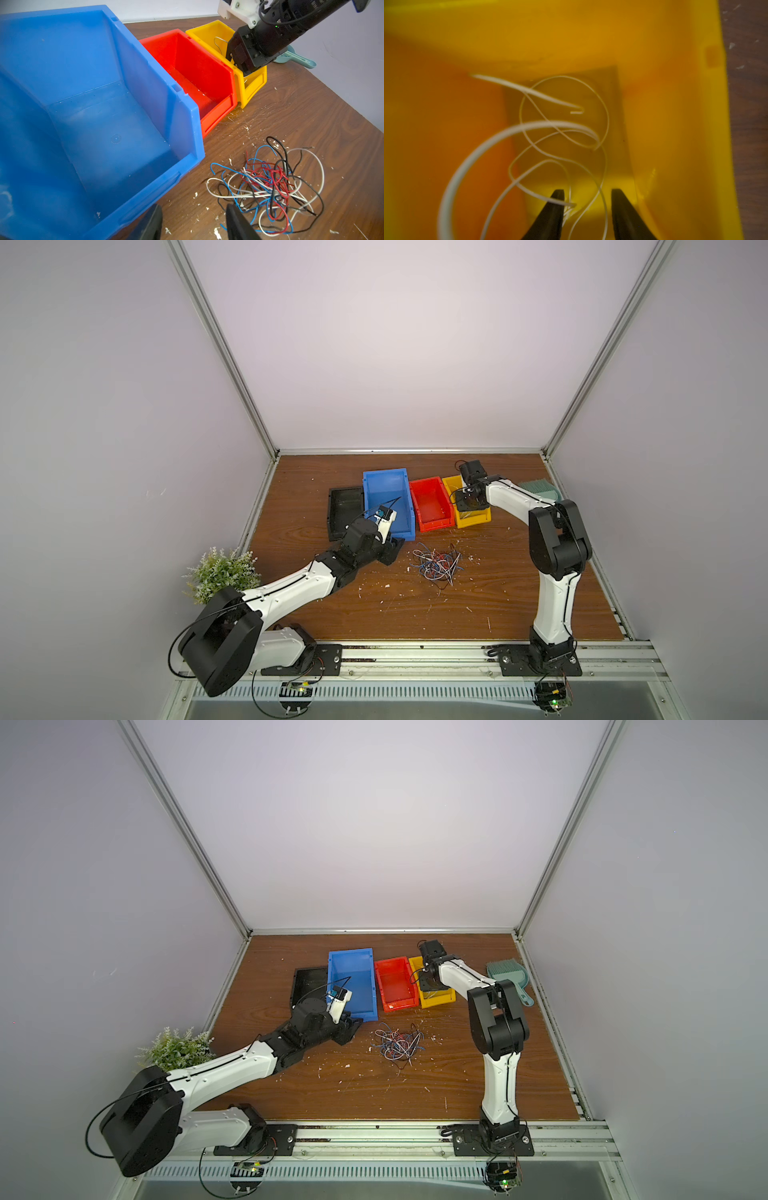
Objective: Untangle and sort cables by color
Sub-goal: Adjust the cable in the bin, then untie the cable.
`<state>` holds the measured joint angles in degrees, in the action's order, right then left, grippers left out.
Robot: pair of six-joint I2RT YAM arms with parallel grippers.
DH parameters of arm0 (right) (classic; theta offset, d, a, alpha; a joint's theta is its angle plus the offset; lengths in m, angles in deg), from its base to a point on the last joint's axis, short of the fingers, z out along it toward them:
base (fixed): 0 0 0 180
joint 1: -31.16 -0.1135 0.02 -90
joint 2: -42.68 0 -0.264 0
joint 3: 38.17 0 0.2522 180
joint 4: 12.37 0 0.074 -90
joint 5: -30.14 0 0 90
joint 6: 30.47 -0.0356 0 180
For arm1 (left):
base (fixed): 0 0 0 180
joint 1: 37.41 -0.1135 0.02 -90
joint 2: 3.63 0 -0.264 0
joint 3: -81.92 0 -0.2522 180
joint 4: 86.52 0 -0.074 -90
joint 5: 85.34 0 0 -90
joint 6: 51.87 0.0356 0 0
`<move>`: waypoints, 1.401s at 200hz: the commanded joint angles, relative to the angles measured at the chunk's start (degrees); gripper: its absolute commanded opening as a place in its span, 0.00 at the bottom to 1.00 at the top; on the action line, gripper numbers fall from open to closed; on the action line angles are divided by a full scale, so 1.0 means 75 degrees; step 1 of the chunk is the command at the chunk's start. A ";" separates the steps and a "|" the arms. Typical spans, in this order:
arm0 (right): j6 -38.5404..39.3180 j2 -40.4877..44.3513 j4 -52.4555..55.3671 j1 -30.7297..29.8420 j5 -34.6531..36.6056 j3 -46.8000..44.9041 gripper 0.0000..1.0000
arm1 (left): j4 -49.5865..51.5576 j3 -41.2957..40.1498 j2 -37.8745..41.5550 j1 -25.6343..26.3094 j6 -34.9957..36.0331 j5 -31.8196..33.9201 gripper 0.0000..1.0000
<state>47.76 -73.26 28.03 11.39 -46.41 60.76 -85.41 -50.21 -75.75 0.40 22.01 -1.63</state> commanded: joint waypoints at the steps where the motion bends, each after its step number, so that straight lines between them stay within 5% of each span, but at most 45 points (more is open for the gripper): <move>1: 0.0033 0.0674 0.0366 -0.0009 0.0316 0.0348 0.47 | -0.0131 -0.0056 -0.0023 0.0034 -0.0007 -0.0021 0.54; 85: 0.0113 0.1577 0.1186 -0.0058 0.0751 0.0529 0.60 | -0.0177 -0.0109 -0.0095 0.0046 -0.0077 0.0034 0.53; 178: 0.0318 0.1379 0.1454 -0.0025 0.0532 0.1002 0.49 | -0.0178 0.0037 -0.0242 0.0059 -0.0153 -0.0034 0.53; 212: 0.0479 0.2564 0.1489 -0.0051 -0.0555 0.0541 0.49 | -0.0352 0.0027 -0.0193 0.0079 -0.0238 -0.0356 0.54; 247: 0.0161 0.5038 0.1435 -0.0227 -0.2132 -0.1908 0.52 | -0.0841 -0.0079 -0.0245 0.0361 -0.0413 -0.1283 0.55; 280: -0.0675 0.6172 0.1645 -0.0330 -0.3259 -0.3186 0.54 | -0.1393 -0.0072 -0.0560 0.0569 -0.0435 -0.1953 0.55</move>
<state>48.06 -29.33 39.09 9.60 -61.77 41.74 -91.50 -50.74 -77.94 3.33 19.17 -10.76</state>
